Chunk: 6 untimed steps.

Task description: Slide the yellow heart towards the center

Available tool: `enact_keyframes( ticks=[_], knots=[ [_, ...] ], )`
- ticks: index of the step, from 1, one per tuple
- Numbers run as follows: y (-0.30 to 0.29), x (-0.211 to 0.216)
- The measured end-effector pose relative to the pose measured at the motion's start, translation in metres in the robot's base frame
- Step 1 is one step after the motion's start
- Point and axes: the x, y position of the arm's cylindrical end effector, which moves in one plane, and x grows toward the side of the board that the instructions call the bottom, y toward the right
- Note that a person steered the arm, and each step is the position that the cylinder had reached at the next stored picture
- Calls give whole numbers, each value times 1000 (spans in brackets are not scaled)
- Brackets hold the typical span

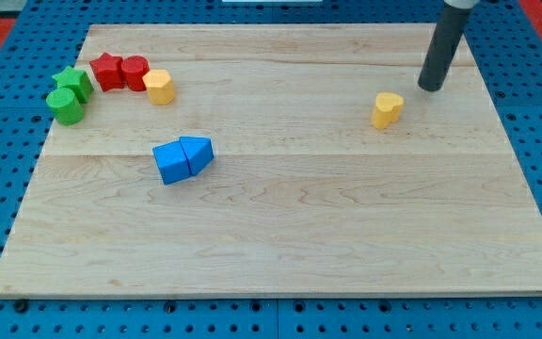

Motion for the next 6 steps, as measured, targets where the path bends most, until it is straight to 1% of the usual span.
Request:
enact_keyframes(
  ticks=[1,2,3,4,5,6],
  knots=[
    [-55,22],
    [-142,34],
    [-146,27],
    [-66,23],
    [-39,60],
    [-71,90]
  ],
)
